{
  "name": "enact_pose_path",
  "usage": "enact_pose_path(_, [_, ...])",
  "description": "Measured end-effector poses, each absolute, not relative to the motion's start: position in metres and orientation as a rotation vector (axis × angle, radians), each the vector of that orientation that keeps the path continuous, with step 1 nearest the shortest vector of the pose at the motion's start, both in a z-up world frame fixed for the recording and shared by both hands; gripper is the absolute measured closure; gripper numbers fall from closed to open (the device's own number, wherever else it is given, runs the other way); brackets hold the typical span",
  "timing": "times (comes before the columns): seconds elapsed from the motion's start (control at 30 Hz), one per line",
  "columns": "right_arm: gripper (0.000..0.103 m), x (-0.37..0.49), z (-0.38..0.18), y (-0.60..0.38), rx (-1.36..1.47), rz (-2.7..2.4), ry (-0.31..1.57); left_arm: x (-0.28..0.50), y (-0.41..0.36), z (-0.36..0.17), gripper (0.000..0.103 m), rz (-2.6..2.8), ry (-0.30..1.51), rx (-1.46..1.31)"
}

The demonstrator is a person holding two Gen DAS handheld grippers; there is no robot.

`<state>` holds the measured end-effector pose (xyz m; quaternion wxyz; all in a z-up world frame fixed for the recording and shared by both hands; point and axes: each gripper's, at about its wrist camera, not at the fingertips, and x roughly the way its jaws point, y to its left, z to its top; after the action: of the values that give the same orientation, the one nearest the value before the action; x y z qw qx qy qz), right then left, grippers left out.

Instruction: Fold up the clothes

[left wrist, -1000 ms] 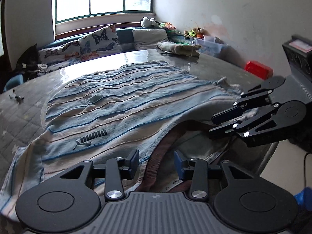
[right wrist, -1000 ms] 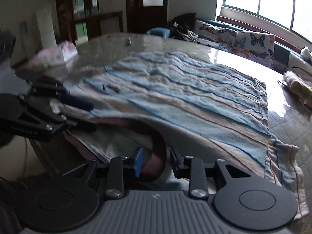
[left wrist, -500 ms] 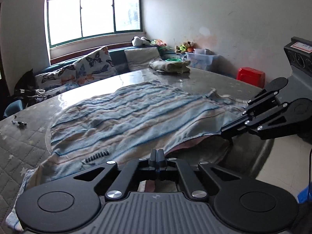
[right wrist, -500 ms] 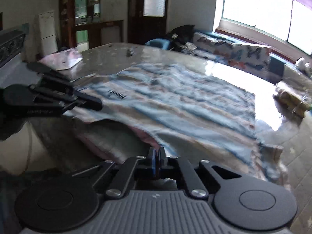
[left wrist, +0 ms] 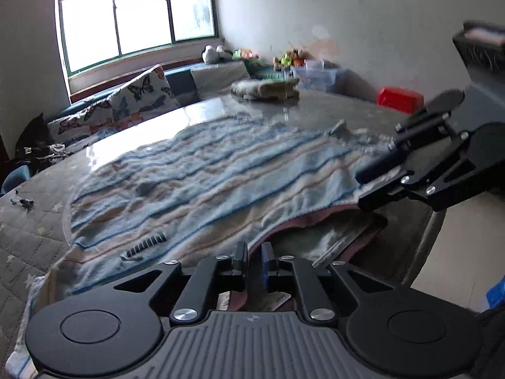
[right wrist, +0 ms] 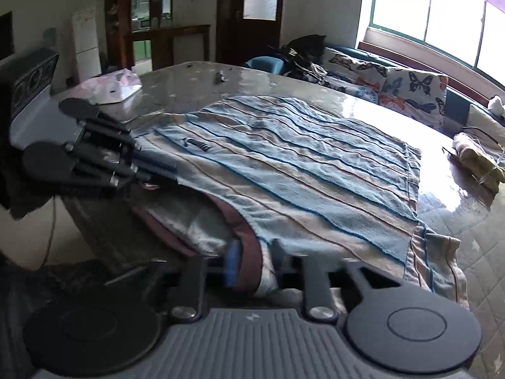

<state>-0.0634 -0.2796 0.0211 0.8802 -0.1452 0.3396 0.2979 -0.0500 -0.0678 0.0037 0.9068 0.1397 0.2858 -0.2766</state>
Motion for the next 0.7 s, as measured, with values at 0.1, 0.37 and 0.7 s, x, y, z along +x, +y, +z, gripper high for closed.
enact_pose_path(0.1, [0.073,-0.058,0.010,-0.270,-0.332,0.620,0.711,-0.045,-0.071,-0.003,0.093,-0.560,0.598,0.298])
enact_pose_path(0.37, [0.097,-0.055,0.001,-0.272,-0.329,0.649,0.754,-0.044,-0.068,-0.005,0.102,-0.594,0.617,0.298])
enact_pose_path(0.7, [0.091,-0.042,0.023,-0.280,-0.251,0.724,0.743,-0.025,-0.046,0.013,0.097,-0.621,0.657,0.207])
